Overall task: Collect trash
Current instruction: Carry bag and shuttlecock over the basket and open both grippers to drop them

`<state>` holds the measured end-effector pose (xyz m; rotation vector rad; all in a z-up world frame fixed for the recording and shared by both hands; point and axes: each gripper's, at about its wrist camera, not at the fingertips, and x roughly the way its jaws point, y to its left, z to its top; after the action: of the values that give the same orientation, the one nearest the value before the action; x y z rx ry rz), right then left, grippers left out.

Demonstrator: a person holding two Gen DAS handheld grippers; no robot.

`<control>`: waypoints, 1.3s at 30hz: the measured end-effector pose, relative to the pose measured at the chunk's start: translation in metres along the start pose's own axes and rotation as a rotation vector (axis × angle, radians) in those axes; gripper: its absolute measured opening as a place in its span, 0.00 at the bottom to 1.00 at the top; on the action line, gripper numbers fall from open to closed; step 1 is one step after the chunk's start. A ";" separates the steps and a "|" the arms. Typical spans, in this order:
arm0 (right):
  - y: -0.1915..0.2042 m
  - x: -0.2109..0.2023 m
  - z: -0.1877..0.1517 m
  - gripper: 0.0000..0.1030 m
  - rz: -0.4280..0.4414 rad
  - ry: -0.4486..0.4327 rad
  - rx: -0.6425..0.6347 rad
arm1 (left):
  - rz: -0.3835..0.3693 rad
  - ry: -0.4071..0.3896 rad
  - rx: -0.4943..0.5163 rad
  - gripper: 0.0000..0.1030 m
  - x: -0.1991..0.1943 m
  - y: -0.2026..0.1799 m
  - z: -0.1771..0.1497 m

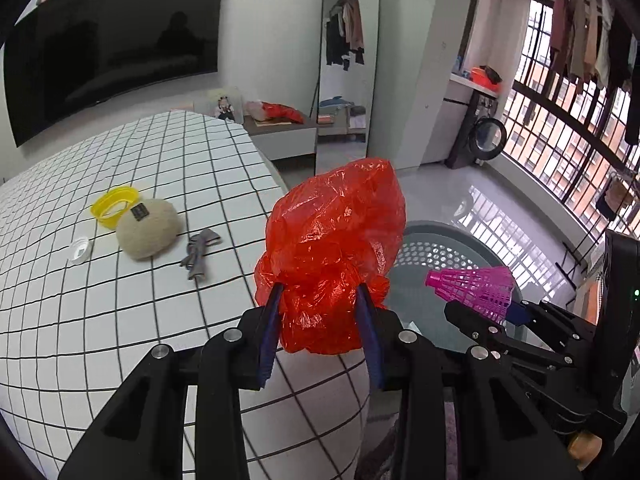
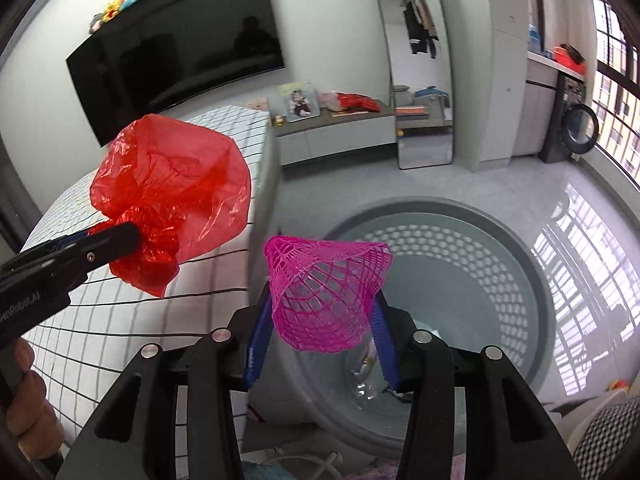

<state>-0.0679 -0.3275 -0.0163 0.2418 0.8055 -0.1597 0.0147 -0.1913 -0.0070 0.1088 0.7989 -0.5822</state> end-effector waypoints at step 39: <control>-0.105 0.018 -0.023 0.58 -0.106 0.054 0.156 | -0.017 0.143 0.153 0.61 0.076 -0.091 -0.011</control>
<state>-0.0961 -0.4229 -0.0611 0.3524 0.8605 -0.3176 0.0018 -0.2984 -0.0570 0.2868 0.8943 -0.6569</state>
